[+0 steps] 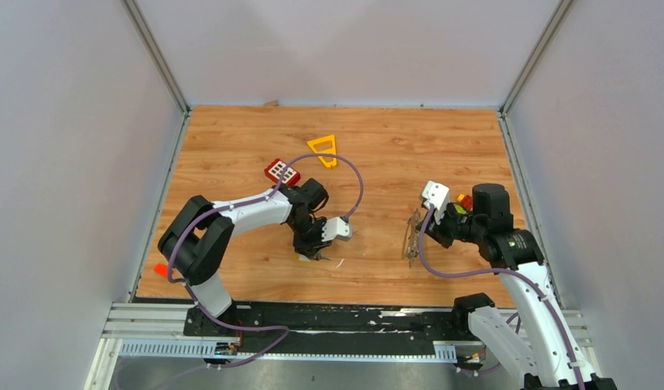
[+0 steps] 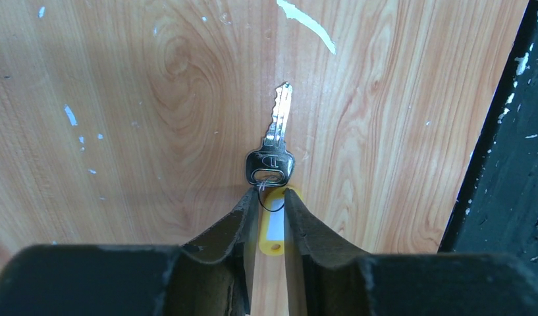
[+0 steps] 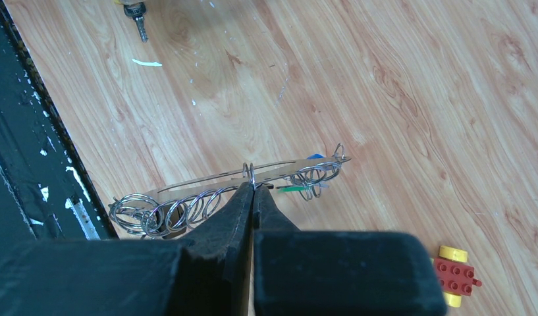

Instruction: Put the keys on the keyring

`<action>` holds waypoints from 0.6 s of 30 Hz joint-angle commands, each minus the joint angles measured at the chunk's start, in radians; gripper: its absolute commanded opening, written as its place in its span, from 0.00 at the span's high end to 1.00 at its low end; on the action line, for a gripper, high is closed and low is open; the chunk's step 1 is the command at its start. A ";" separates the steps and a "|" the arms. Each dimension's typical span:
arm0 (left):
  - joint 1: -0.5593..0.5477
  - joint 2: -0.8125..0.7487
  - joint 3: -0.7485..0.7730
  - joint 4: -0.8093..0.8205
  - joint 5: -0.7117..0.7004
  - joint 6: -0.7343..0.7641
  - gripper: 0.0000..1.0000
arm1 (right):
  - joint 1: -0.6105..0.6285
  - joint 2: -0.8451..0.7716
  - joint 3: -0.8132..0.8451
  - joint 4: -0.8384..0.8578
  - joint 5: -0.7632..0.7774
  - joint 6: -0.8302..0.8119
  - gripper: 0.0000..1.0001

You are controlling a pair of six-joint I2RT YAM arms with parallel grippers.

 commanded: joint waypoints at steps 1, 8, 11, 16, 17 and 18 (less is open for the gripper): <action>0.003 0.001 0.001 -0.027 0.026 -0.012 0.75 | -0.002 -0.014 0.004 0.023 -0.026 -0.010 1.00; 0.003 -0.008 0.012 -0.037 0.035 -0.015 0.87 | -0.001 -0.014 0.004 0.022 -0.025 -0.009 1.00; 0.003 -0.012 0.019 -0.046 0.048 -0.014 0.92 | -0.002 -0.012 0.002 0.021 -0.024 -0.009 1.00; 0.003 -0.024 0.029 -0.065 0.068 -0.006 0.98 | -0.002 -0.011 0.002 0.025 -0.022 -0.009 1.00; 0.003 -0.028 0.028 -0.067 0.073 -0.003 0.99 | -0.002 -0.010 0.002 0.025 -0.022 -0.009 1.00; 0.002 -0.034 0.025 -0.066 0.075 -0.001 1.00 | -0.002 -0.010 0.002 0.026 -0.021 -0.010 1.00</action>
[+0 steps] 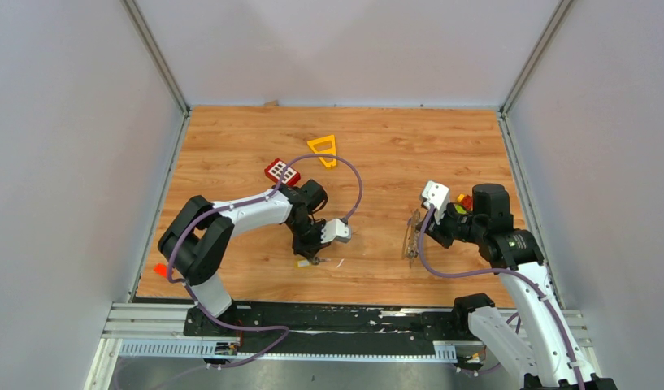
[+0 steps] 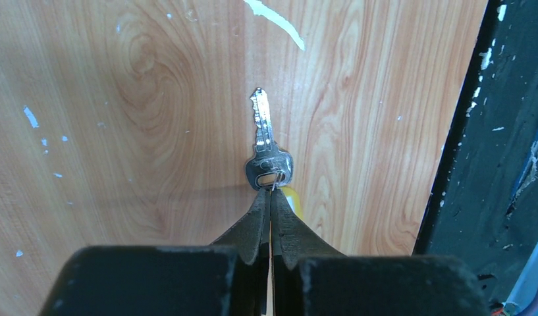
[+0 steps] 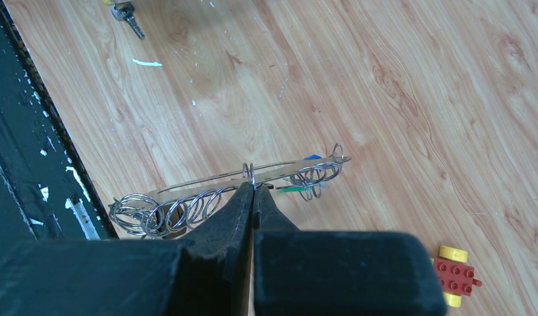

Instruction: Put the keys on the keyring

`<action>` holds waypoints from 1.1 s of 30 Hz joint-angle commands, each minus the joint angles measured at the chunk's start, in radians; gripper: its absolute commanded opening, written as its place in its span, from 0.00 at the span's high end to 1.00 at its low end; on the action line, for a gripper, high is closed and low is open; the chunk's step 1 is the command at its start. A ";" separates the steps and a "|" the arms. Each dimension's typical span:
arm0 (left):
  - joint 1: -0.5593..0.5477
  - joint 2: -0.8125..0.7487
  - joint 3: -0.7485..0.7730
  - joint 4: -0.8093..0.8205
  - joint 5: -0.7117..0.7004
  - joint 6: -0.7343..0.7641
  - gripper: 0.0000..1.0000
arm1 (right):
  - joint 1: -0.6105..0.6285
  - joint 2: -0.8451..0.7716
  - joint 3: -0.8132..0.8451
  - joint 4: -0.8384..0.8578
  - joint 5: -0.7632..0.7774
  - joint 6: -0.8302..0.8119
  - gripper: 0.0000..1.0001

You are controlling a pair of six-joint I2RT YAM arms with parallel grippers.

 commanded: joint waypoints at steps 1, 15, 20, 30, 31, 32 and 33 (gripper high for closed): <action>0.002 -0.039 0.022 -0.022 0.041 0.001 1.00 | -0.002 -0.009 0.003 0.027 -0.022 -0.009 1.00; 0.002 -0.117 -0.034 0.098 0.032 -0.005 1.00 | -0.002 -0.009 0.003 0.026 -0.025 -0.009 1.00; 0.000 -0.088 -0.041 0.107 0.035 0.002 1.00 | -0.002 -0.010 0.003 0.024 -0.023 -0.009 1.00; -0.030 -0.087 -0.068 0.114 0.018 -0.001 0.93 | -0.002 -0.010 0.001 0.025 -0.020 -0.010 1.00; -0.030 -0.086 -0.069 0.113 0.015 0.000 0.93 | -0.002 -0.010 0.000 0.026 -0.019 -0.011 1.00; -0.031 -0.086 -0.070 0.115 0.013 -0.001 0.92 | -0.002 -0.010 0.000 0.025 -0.021 -0.010 1.00; -0.032 -0.085 -0.071 0.116 0.012 -0.003 0.91 | -0.002 -0.010 -0.001 0.025 -0.020 -0.010 1.00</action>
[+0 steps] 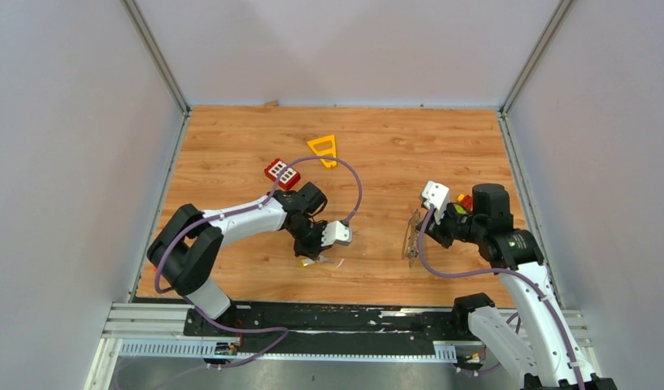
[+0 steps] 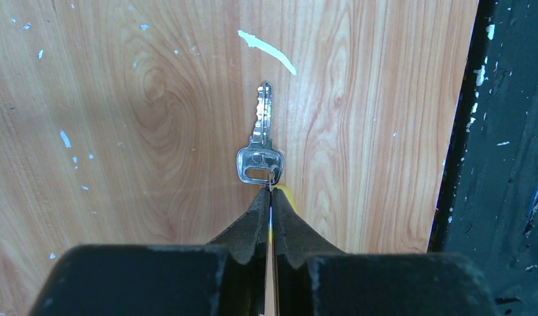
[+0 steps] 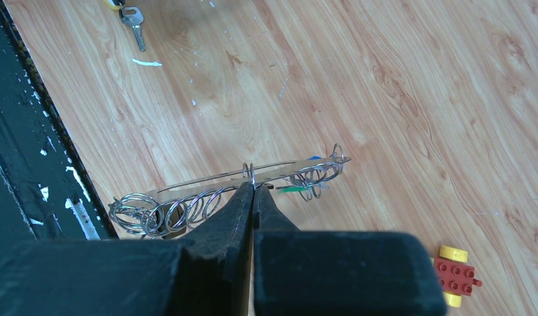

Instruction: Put the keys on the keyring

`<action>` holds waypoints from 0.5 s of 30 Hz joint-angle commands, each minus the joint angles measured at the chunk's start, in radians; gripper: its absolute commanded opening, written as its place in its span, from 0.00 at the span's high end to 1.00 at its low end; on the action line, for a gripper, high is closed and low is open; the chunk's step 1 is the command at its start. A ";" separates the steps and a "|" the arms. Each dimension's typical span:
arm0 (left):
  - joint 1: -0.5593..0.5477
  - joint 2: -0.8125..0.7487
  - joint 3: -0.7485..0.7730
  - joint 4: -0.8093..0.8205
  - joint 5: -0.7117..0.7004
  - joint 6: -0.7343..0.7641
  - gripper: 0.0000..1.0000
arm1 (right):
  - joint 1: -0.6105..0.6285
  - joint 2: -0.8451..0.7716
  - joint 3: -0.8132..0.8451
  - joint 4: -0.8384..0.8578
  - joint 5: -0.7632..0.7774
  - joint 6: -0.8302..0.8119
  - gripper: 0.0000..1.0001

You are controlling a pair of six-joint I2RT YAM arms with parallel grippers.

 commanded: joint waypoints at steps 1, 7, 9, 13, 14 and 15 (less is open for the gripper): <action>-0.007 0.001 -0.003 0.016 0.002 -0.003 0.90 | -0.002 -0.010 -0.001 0.025 -0.020 -0.010 1.00; -0.014 0.011 -0.002 0.027 -0.016 -0.011 0.86 | -0.001 -0.013 0.000 0.025 -0.020 -0.011 1.00; -0.016 0.016 -0.001 0.026 -0.018 -0.012 0.86 | -0.002 -0.012 0.000 0.024 -0.020 -0.010 1.00; -0.021 0.023 -0.003 0.026 -0.022 -0.013 0.85 | -0.003 -0.011 0.000 0.025 -0.019 -0.012 1.00; -0.022 0.024 -0.003 0.028 -0.023 -0.013 0.85 | -0.002 -0.010 -0.001 0.025 -0.019 -0.012 1.00; -0.024 0.026 -0.003 0.029 -0.025 -0.013 0.85 | -0.003 -0.010 -0.001 0.025 -0.019 -0.012 1.00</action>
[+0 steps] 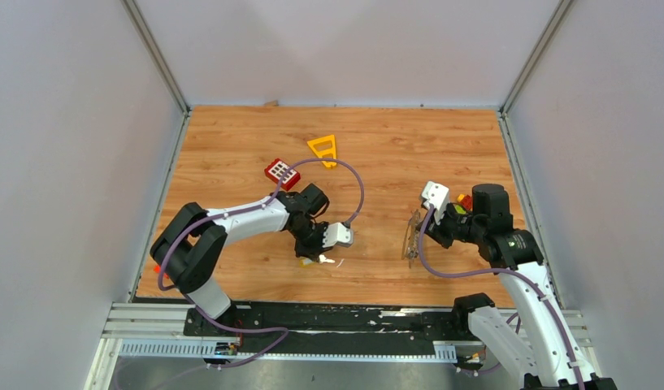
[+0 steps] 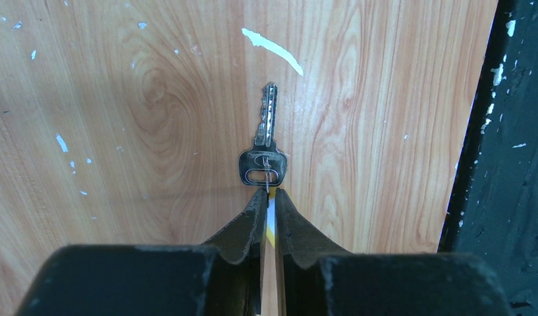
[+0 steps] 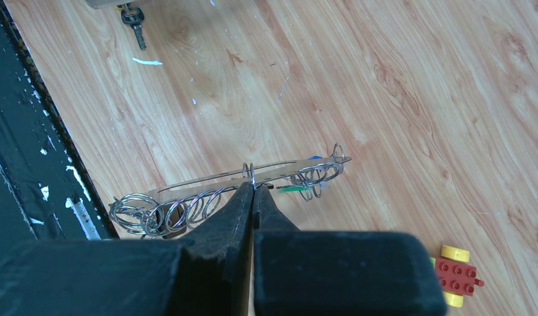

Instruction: Put the keys on the keyring

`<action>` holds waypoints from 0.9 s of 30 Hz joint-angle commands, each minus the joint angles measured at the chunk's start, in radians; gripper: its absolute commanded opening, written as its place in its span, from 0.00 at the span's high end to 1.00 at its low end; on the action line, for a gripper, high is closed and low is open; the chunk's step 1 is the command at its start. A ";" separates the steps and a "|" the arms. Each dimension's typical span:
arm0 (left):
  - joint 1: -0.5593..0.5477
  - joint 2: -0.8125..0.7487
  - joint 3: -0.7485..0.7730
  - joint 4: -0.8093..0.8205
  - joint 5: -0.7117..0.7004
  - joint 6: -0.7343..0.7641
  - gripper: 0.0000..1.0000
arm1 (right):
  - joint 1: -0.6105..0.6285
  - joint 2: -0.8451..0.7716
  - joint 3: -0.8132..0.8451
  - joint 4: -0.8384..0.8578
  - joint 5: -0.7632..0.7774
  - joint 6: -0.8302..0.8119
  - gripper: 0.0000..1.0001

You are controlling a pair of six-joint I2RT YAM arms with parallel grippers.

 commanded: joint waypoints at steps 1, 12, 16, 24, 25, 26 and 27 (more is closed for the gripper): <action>-0.010 0.007 -0.003 0.016 0.000 -0.013 0.85 | -0.003 -0.010 0.002 0.025 -0.018 -0.012 1.00; -0.021 0.013 0.000 0.031 -0.017 -0.023 0.85 | -0.003 -0.013 0.002 0.024 -0.018 -0.012 1.00; -0.024 0.016 0.001 0.028 -0.019 -0.023 0.91 | -0.003 -0.014 0.002 0.023 -0.019 -0.012 1.00; -0.024 0.000 0.010 0.004 0.001 -0.017 1.00 | -0.003 -0.014 0.003 0.022 -0.025 -0.013 1.00; -0.024 -0.008 0.012 0.004 0.003 -0.018 1.00 | -0.003 -0.012 0.004 0.022 -0.028 -0.013 1.00; -0.024 -0.017 0.014 0.001 0.008 -0.019 1.00 | -0.003 -0.012 0.005 0.022 -0.032 -0.016 1.00; -0.024 -0.027 0.017 -0.001 0.012 -0.018 1.00 | -0.003 -0.011 0.006 0.021 -0.037 -0.016 1.00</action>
